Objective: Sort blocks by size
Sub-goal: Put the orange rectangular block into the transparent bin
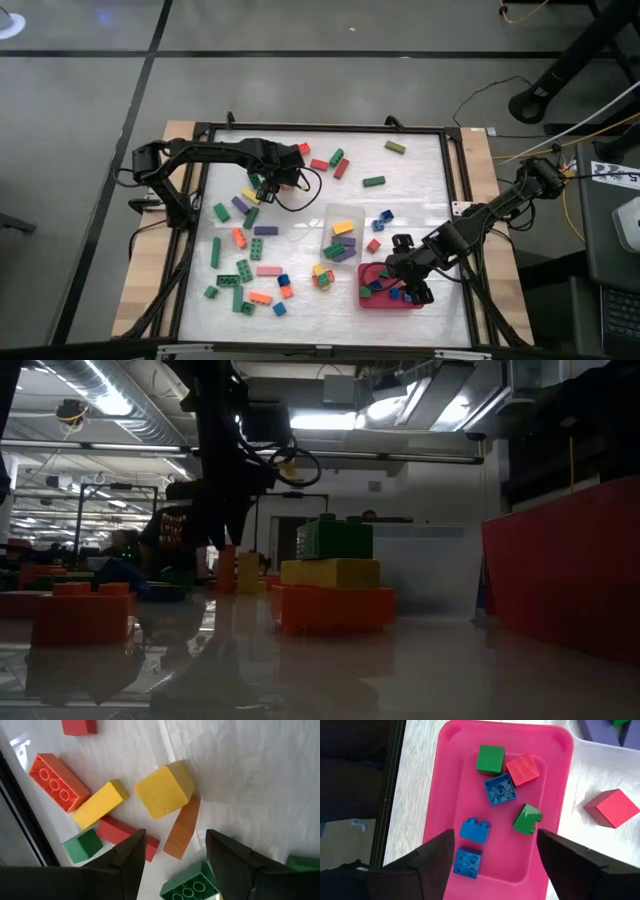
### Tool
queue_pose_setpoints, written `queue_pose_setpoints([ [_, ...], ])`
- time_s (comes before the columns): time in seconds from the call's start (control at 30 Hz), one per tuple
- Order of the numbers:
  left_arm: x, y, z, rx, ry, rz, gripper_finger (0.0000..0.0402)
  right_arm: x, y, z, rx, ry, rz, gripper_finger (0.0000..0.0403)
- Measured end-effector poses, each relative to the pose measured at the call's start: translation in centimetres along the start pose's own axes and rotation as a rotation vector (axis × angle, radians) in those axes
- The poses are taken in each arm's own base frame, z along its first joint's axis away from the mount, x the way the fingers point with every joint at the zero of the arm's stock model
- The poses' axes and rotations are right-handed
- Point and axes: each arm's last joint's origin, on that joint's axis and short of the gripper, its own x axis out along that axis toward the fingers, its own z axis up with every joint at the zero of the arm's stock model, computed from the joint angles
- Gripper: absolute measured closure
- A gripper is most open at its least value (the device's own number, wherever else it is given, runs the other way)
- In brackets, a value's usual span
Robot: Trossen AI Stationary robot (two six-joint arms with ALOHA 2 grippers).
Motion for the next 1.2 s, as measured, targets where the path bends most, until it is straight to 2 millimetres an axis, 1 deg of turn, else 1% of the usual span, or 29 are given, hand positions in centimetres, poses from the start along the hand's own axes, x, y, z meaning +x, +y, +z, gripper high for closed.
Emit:
queue_pose_setpoints([
  [0.6,0.71,0.05,0.24,-0.018,0.01,-0.006,0.0211,-0.01,0.0,0.0,0.0,0.0,0.0,0.0123],
  [0.7,0.77,0.1,0.22,-0.021,0.011,-0.007,0.0226,-0.01,0.0,0.0,0.0,0.0,0.0,0.0123],
  [1.0,0.77,0.1,0.22,-0.021,0.011,-0.008,0.0291,-0.01,0.0,0.0,0.0,0.0,0.0,0.0123],
  [1.2,0.77,0.06,0.23,-0.029,0.003,-0.021,0.035,-0.01,0.0,0.0,0.0,0.0,0.0,0.0123],
])
